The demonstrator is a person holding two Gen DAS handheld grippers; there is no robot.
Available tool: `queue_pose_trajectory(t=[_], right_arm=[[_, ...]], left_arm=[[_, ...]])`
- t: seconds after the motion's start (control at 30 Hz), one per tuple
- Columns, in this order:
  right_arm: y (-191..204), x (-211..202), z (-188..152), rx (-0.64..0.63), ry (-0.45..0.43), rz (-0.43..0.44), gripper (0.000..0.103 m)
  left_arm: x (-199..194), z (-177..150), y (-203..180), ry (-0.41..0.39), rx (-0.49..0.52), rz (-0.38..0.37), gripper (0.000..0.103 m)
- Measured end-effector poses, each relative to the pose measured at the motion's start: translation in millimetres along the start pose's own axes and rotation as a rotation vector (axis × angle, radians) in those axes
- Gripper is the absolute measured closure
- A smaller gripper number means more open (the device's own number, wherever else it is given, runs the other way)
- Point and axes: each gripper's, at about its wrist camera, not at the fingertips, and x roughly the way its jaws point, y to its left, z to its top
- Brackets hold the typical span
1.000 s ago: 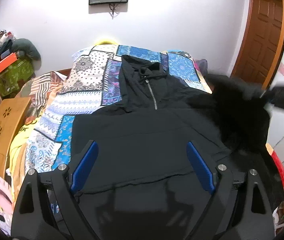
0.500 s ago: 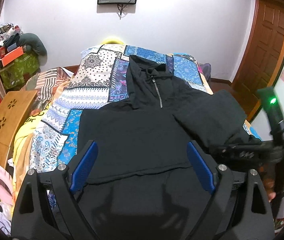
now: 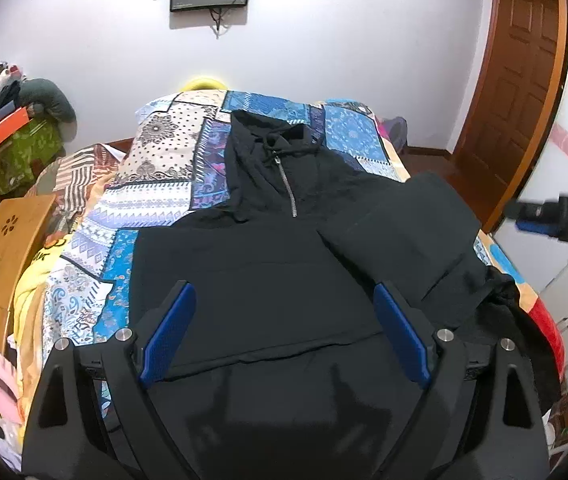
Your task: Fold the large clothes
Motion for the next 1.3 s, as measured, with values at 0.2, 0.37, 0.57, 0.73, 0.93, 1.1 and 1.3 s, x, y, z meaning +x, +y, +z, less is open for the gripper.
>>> queue_pose_trajectory(t=[0.2,0.37,0.57,0.73,0.93,1.1,1.3], right_arm=[[-53,24,8,0.188,0.044,-0.015,0.046],[-79,54,8,0.296,0.115,0.038,0.046],[-78,83,15,0.308,0.148,0.102,0.046],[-73,88,19,0.270,0.133,0.033,0.064],[-49,57,31,0.183,0.023,0.021,0.092],[-2,30,45,0.083,-0.036,0.076,0.092],[86,19,48,-0.092,-0.064,0.164,0.092]], left_arm=[[17,0,-8,0.033,0.021,-0.003,0.013],[31,0,-8,0.062,0.013,-0.002,0.013],[43,0,0,0.088,-0.017,0.004,0.013],[42,-1,9,0.075,-0.019,0.039,0.013],[38,-1,33,0.062,-0.071,0.050,0.013],[27,-2,58,0.037,-0.134,0.054,0.013],[3,-3,93,-0.011,-0.198,0.078,0.013]])
